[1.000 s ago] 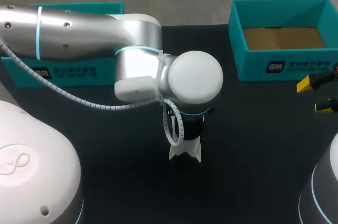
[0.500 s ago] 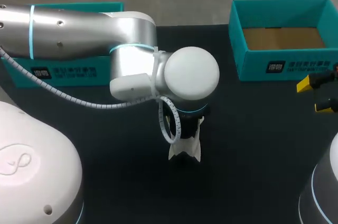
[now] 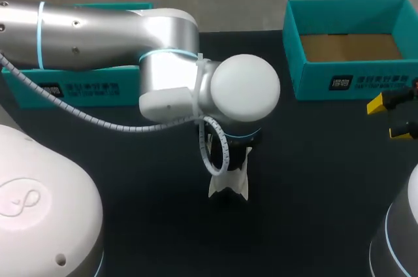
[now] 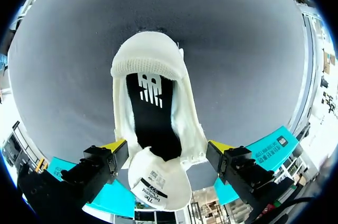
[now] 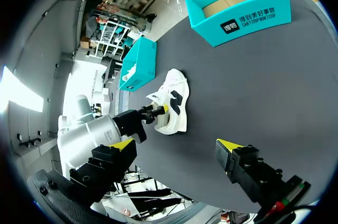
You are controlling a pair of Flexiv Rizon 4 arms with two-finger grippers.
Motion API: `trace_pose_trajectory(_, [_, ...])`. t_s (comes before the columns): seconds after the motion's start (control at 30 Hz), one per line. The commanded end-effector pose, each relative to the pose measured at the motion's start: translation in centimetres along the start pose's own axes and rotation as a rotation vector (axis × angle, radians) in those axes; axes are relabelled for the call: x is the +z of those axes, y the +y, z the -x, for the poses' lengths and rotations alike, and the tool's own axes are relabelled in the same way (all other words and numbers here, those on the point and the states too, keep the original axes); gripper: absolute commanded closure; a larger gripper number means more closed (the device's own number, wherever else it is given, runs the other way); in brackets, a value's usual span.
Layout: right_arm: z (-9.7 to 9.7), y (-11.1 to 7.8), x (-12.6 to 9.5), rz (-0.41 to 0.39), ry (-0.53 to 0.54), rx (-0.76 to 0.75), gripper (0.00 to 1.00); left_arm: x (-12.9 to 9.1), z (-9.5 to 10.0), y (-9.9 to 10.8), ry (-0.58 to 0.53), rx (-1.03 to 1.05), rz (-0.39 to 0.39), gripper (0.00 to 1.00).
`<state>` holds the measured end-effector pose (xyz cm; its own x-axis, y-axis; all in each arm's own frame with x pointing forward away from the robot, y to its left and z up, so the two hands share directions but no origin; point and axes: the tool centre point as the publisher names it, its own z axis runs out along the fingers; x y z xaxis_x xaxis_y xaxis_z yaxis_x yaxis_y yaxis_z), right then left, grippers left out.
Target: Take the shoe out of the shoebox, open the shoe tongue, remove and reinsert the insole, then place the shoe into the shoebox
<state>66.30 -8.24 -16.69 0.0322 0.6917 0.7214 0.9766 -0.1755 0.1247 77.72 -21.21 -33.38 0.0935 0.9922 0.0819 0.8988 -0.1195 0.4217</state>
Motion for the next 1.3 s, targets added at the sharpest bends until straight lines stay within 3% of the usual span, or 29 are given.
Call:
trace_pose_trajectory(0.03, [0.0,-1.0,-0.3,0.045,-0.003,0.002,0.0,0.7,0.0,0.7,-0.006,-0.001,-0.025,0.0])
trace_pose_trajectory(0.33, [0.0,-1.0,-0.3,0.045,-0.003,0.002,0.0,1.2,0.0,1.6,-0.011,-0.006,-0.042,0.0])
trace_pose_trajectory(0.57, [0.0,-1.0,-0.3,0.045,-0.003,0.002,0.0,-0.1,-0.1,2.5,-0.015,-0.01,-0.003,0.0])
trace_pose_trajectory(1.07, [0.0,-1.0,-0.3,0.045,-0.003,0.002,0.0,-1.7,-1.5,7.7,-0.04,-0.079,0.075,0.0])
trace_pose_trajectory(1.1, [0.0,-1.0,-0.3,0.045,-0.003,0.002,0.0,-1.6,-1.6,8.0,-0.041,-0.082,0.079,0.45])
trace_pose_trajectory(1.13, [0.0,-1.0,-0.3,0.045,-0.003,0.002,0.0,-1.5,-1.7,8.3,-0.043,-0.089,0.08,0.63])
trace_pose_trajectory(1.17, [0.0,-1.0,-0.3,0.045,-0.003,0.002,0.0,-1.3,-1.8,8.6,-0.043,-0.095,0.081,0.88])
trace_pose_trajectory(1.2, [0.0,-1.0,-0.3,0.045,-0.003,0.002,0.0,-1.2,-1.9,8.8,-0.042,-0.1,0.082,1.0])
trace_pose_trajectory(1.3, [0.0,-1.0,-0.3,0.045,-0.003,0.002,0.0,-0.7,-2.0,9.0,-0.046,-0.113,0.079,1.0])
